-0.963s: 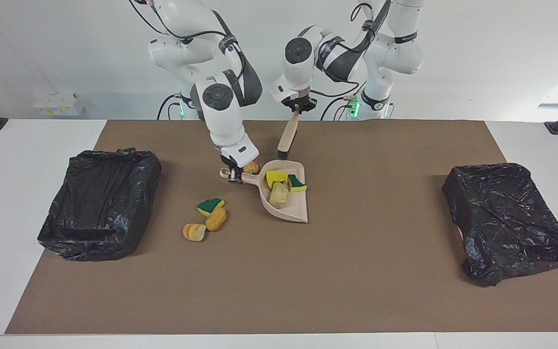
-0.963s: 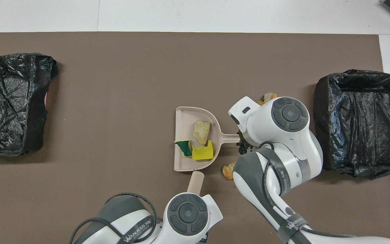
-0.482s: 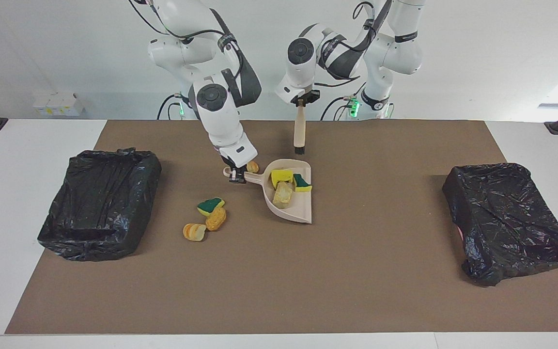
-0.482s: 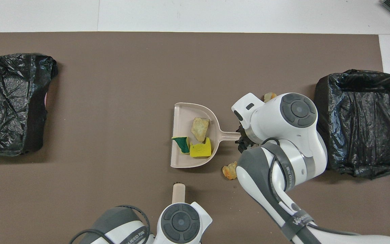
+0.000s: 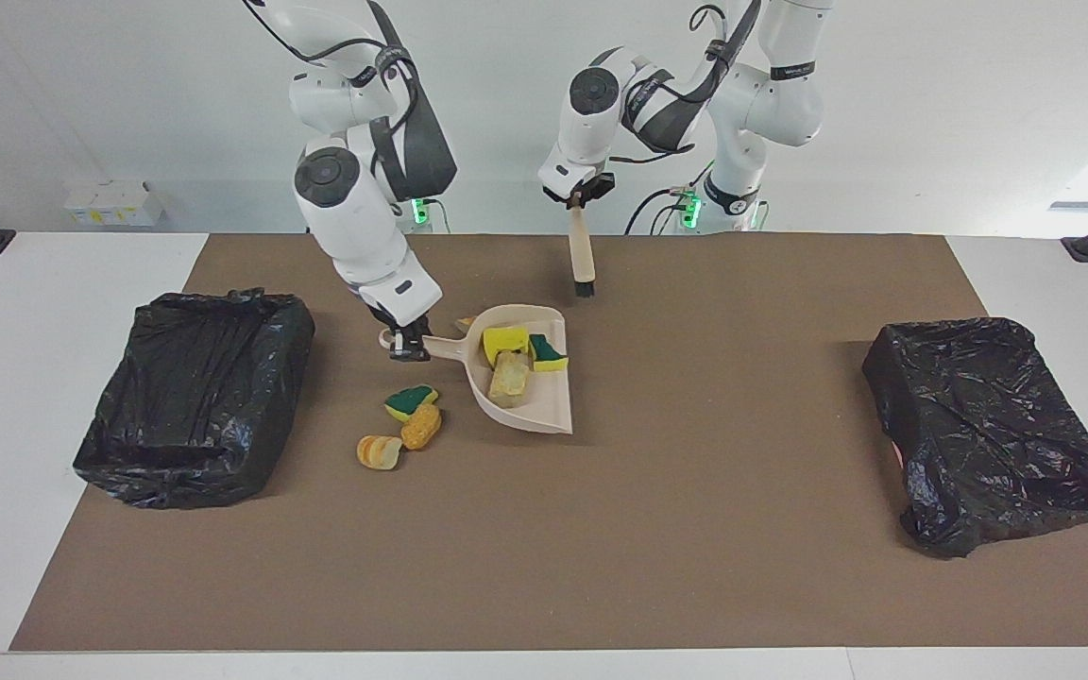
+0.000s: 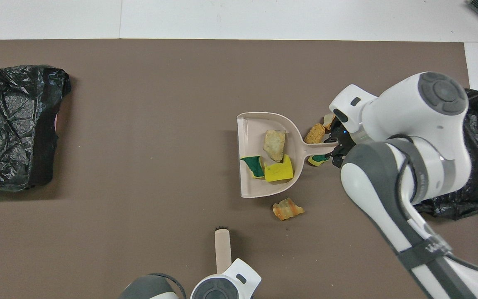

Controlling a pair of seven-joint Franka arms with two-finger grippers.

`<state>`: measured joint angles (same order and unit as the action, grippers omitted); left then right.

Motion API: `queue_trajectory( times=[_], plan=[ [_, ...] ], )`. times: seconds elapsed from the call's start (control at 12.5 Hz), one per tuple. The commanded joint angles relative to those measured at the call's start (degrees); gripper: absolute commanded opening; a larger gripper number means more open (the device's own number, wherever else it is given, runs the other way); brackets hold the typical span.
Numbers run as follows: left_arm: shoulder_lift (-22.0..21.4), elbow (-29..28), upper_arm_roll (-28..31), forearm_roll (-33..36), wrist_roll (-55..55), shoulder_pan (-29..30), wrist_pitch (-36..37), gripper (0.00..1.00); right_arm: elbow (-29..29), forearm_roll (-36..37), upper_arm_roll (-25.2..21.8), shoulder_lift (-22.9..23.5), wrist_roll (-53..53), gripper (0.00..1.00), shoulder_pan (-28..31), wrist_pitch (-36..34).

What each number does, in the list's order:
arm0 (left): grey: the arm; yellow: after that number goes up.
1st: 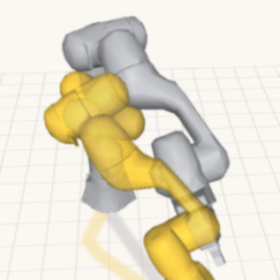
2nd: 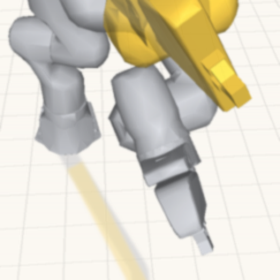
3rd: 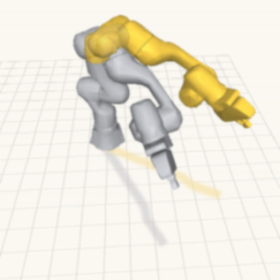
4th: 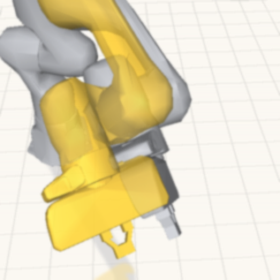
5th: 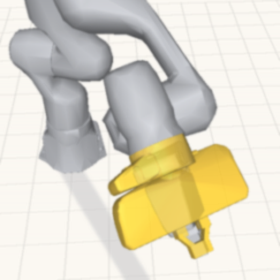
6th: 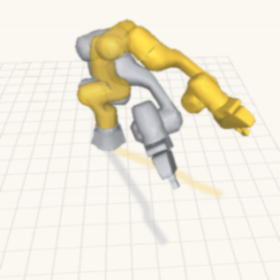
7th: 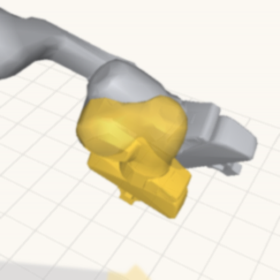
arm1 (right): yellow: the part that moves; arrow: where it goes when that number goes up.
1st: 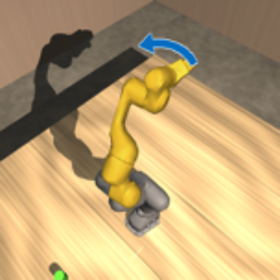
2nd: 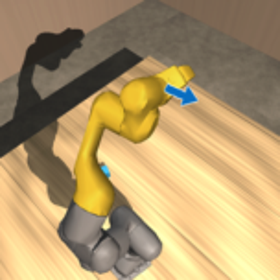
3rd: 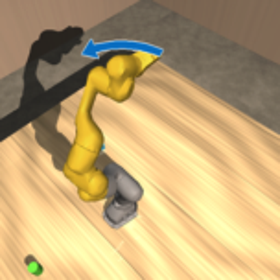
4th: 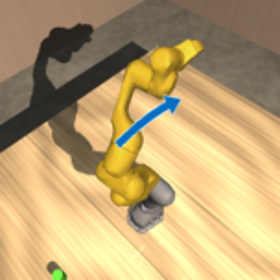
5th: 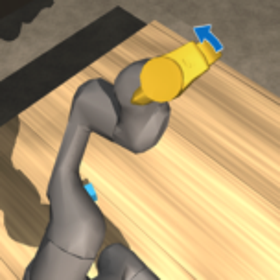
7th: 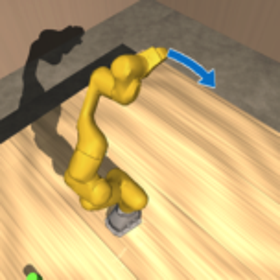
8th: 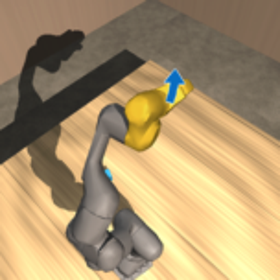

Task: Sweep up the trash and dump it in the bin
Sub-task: 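Carry the loaded dustpan with the right gripper over the trash bag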

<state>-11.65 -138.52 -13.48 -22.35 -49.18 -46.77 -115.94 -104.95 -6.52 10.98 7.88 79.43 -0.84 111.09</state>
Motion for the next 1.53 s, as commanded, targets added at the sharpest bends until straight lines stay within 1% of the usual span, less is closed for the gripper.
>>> queue_trajectory(
  times=[0.0, 0.16, 0.24, 0.4, 0.48, 0.56, 0.64, 0.72, 0.8, 0.88, 0.96, 1.04, 1.12, 1.28, 1.44],
  plan=[
    [-1.09, -2.72, 1.00, -3.03, -0.92, -1.66, -3.32, 0.00, 3.42, -0.77, 0.44, 0.11, 5.45, 0.00, 5.30, -2.89],
    [-0.13, -2.81, 1.00, -3.05, -0.66, -1.66, -3.33, 0.00, 5.88, -0.51, 0.09, 0.11, 6.87, 0.00, 8.99, -5.17],
    [0.48, -2.81, 1.00, -3.05, -0.22, -1.66, -3.50, 0.00, 7.11, 0.01, -0.08, 0.11, 8.00, 0.00, 11.80, -6.57],
    [1.19, -2.81, 1.09, -3.05, 0.83, -1.66, -4.20, 0.00, 9.14, 1.60, -0.17, 0.29, 15.27, 0.00, 17.77, -11.14],
    [1.28, -2.81, 1.00, -3.05, 1.80, -1.66, -4.99, 0.00, 9.75, 1.86, -0.26, 0.29, 17.66, 0.00, 21.11, -11.77],
    [1.37, -2.90, 1.00, -3.05, 2.50, -1.66, -5.26, 0.02, 10.46, 2.73, -0.26, 0.29, 20.03, 0.00, 24.28, -11.77],
    [1.89, -2.90, 1.00, -3.05, 2.68, -1.66, -6.65, 0.05, 10.55, 4.66, -0.26, 0.29, 22.67, 0.00, 27.18, -11.77],
    [2.59, -2.90, 1.00, -3.05, 2.69, -1.75, -7.88, 0.05, 10.64, 6.33, -0.35, 0.20, 24.52, 0.00, 29.38, -11.77],
    [4.78, -2.81, 1.00, -3.05, 2.60, -2.44, -8.51, 0.08, 10.81, 7.13, -1.65, 0.12, 25.76, 0.00, 31.32, -11.69],
    [5.49, -2.73, 1.00, -3.05, 2.77, -2.71, -8.69, 0.11, 10.82, 7.22, -3.58, -0.06, 26.99, 0.00, 32.12, -11.34],
    [5.50, -2.55, 1.09, -3.05, 3.12, -2.72, -8.34, 0.28, 10.82, 7.75, -5.60, -0.15, 27.87, 0.00, 32.22, -11.16],
    [6.02, -1.94, 1.18, -3.05, 3.73, -2.11, -8.34, 0.46, 10.82, 9.93, -6.49, -0.32, 27.71, 0.00, 32.13, -11.07],
    [7.25, -0.45, 1.35, -3.05, 4.44, -1.49, -8.68, 0.61, 10.82, 13.17, -6.59, -0.85, 27.09, 0.00, 32.04, -10.81],
    [9.19, 2.27, 1.44, -3.05, 8.72, 2.98, -8.69, 1.00, 10.73, 20.81, -6.24, -2.86, 23.78, 0.00, 31.34, -10.28],
    [9.98, 6.13, 1.53, -2.18, 12.34, 6.93, -7.64, 1.00, 10.46, 26.79, -5.54, -4.28, 18.59, 0.00, 30.12, -10.10]
  ],
)
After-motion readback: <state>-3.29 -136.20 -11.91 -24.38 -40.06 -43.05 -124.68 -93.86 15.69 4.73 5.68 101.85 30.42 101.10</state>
